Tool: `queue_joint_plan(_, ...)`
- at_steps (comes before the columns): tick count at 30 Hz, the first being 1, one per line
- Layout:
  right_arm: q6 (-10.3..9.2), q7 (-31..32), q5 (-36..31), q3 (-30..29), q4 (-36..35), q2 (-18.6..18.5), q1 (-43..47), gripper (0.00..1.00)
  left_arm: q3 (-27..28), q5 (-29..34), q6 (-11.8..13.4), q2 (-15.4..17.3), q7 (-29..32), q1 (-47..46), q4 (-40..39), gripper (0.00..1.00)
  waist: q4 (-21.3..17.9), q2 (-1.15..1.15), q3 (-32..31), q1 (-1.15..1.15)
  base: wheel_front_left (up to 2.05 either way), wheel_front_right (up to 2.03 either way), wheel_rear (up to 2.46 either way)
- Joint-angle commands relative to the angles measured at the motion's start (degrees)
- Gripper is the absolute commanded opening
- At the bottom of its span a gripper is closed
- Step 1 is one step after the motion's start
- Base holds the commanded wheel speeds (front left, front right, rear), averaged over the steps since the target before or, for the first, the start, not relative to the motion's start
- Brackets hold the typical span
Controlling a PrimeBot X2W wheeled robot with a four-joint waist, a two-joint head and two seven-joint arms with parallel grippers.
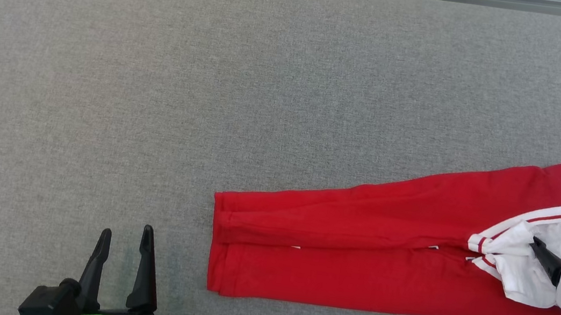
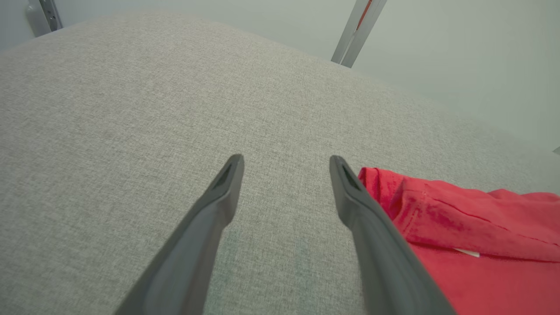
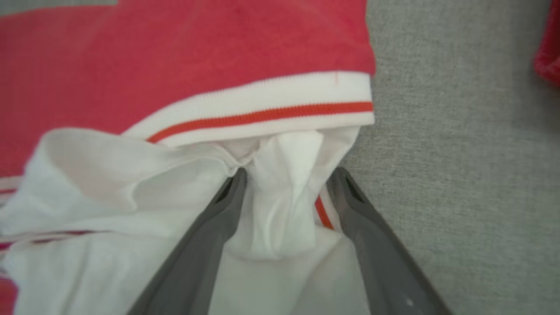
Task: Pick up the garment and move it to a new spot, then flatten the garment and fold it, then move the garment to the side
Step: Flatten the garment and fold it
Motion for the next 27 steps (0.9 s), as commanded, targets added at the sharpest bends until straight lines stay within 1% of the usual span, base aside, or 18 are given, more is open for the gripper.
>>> queue_joint_plan(1, 0.86, 1.5, 1.4, 3.7, -0.4, 3.6, 1.6, 0.48, 0.2, 0.3, 0.2, 0.0, -0.1, 0.7, 0.0, 1.0, 0.0, 0.0, 0.0, 0.0, 0.0, 0.0, 0.0)
queue_joint_plan(2, 0.88, 0.9, 2.7, 3.9, -0.7, 3.8, 1.4, 0.0, 0.3, 0.3, 0.1, 0.0, -0.1, 0.7, 0.0, 1.0, -0.1, 0.0, 0.0, 0.0, 0.0, 0.0, 0.0)
queue_joint_plan(5, 0.74, -1.3, 5.7, 1.4, 0.9, 3.7, 0.2, 0.0, 0.4, 0.6, -0.3, 0.0, -0.1, 0.4, -0.1, 1.0, -0.3, 0.0, -0.1, 0.0, 0.0, 0.0, 0.0)
queue_joint_plan(9, 0.35, -3.4, 8.4, -2.1, 3.7, 1.6, -2.0, 0.0, 0.6, 0.6, -0.3, 0.0, -0.2, 0.5, -0.3, 1.0, -0.5, 0.0, -0.7, 0.0, 0.0, 0.0, 0.0)
queue_joint_plan(15, 0.41, -5.8, 12.4, -8.8, 8.0, -3.2, -2.5, 0.0, 0.7, 0.1, -0.2, 0.0, -0.2, 0.9, -0.2, 1.0, -0.2, 0.0, -1.4, 0.0, 0.0, 0.0, 0.0)
queue_joint_plan(18, 0.41, -6.2, 13.5, -11.5, 8.9, -6.5, -1.4, 0.0, 0.8, -0.4, -0.2, 0.0, -0.1, 1.2, 0.0, 1.0, 0.0, 0.0, -1.8, 0.0, 0.0, 0.0, 0.0)
queue_joint_plan(21, 0.42, -5.9, 13.8, -12.2, 6.2, -8.4, -0.5, 0.0, 0.9, -0.7, -0.2, 0.0, -0.1, 1.5, 0.3, 1.0, -0.1, 0.0, -2.3, 0.0, 0.0, 0.0, 0.0)
queue_joint_plan(23, 0.43, -5.6, 14.0, -11.6, 2.5, -9.0, 0.5, 0.0, 0.8, -1.1, -0.1, 0.0, -0.1, 1.6, 0.4, 1.0, -0.2, 0.0, -2.6, 0.0, 0.0, 0.0, 0.0)
queue_joint_plan(25, 0.43, -5.3, 14.2, -11.0, -1.8, -9.0, 1.7, 0.0, 0.7, -1.4, 0.0, 0.0, -0.1, 1.6, 0.4, 1.0, -0.4, 0.0, -2.8, 0.0, 0.0, 0.0, 0.0)
queue_joint_plan(27, 0.44, -4.6, 14.2, -9.6, -6.5, -8.1, 2.9, 0.0, 0.5, -1.8, 0.1, 0.0, -0.1, 1.8, 0.4, 1.0, -0.7, 0.0, -3.0, 0.0, 0.0, 0.0, 0.0)
